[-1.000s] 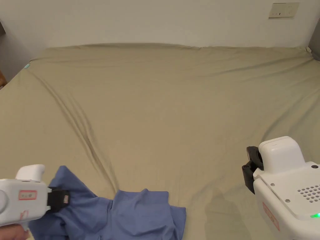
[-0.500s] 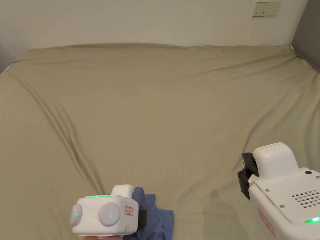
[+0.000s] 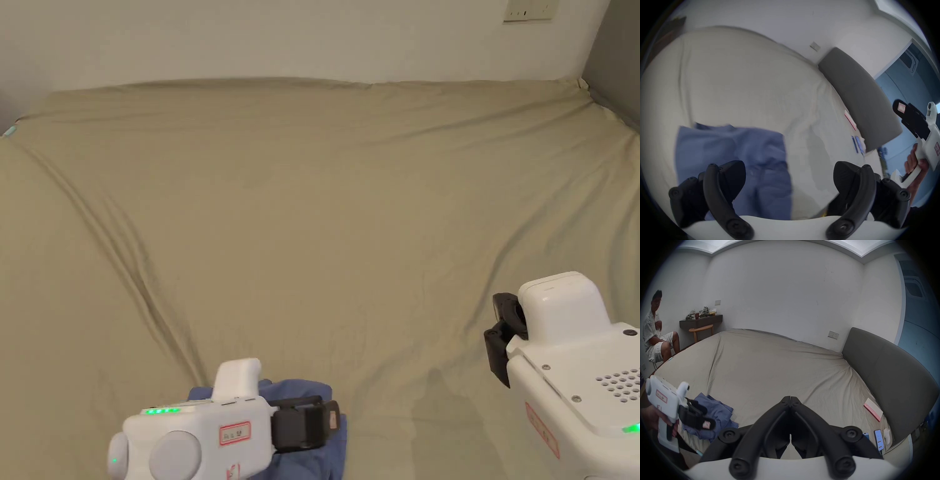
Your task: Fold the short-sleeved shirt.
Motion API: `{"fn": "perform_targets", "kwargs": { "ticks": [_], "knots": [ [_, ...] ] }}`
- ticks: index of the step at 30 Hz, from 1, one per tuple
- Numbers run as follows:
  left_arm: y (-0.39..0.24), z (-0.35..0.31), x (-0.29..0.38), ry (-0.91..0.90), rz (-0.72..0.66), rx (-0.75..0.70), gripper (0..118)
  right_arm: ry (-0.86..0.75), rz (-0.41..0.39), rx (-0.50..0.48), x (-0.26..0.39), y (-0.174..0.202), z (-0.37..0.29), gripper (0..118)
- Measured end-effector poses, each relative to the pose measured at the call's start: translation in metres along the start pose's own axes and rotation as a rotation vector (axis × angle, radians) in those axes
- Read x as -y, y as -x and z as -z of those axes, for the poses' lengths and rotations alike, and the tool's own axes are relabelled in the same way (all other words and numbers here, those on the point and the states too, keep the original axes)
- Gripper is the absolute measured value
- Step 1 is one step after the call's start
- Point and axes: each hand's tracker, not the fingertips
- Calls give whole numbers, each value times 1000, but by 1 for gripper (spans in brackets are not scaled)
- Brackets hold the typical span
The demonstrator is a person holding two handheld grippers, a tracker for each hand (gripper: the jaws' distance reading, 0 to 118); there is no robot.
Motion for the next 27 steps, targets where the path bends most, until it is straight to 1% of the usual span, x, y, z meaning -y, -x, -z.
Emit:
{"fn": "perform_targets", "kwargs": {
  "ticks": [1, 2, 3, 4, 5, 6, 7, 8, 9, 12, 15, 16, 20, 23, 27],
  "knots": [
    [6, -3, 0, -35, 17, -54, 81, -1, 0, -1, 0, 1, -1, 0],
    [10, -6, 1, -51, 38, -117, 38, -1, 0, -2, 0, 2, -2, 0],
    [11, -6, 2, -55, 62, -159, 24, -2, 0, -3, 0, 2, -2, 0],
    [14, -3, 3, -62, 117, -232, 12, -2, -3, -4, 0, 4, -3, 0],
    [12, 3, 8, -69, 179, -309, 3, -2, -5, -6, 0, 5, -4, 0],
    [9, 6, 14, -90, 245, -378, 0, -2, -6, -7, 1, 6, -5, 0],
    [8, 13, 20, -71, 310, -384, 0, -2, -7, -9, 1, 7, -6, 0],
    [6, 23, 28, -44, 346, -361, 0, -1, -9, -11, 1, 7, -6, 0],
    [3, 30, 33, -34, 371, -356, 0, 1, -9, -11, 2, 8, -6, 0],
    [-8, 56, 48, -8, 409, -427, 0, 5, -11, -10, 3, 8, -8, 0],
    [-24, 70, 60, -35, 468, -498, 0, 15, -7, 5, 6, 6, -10, 0],
    [-30, 71, 62, -49, 488, -496, 0, 16, 0, 5, 7, 4, -10, 0],
    [-58, 72, 75, -64, 624, -467, 0, 26, 5, 17, 10, -1, -7, 0],
    [-77, 77, 96, -41, 698, -409, 0, 27, 18, 19, 9, -2, -4, 0],
    [-84, 83, 119, 69, 694, -236, 0, 25, 23, 4, 6, 2, 2, 0]
  ]
}}
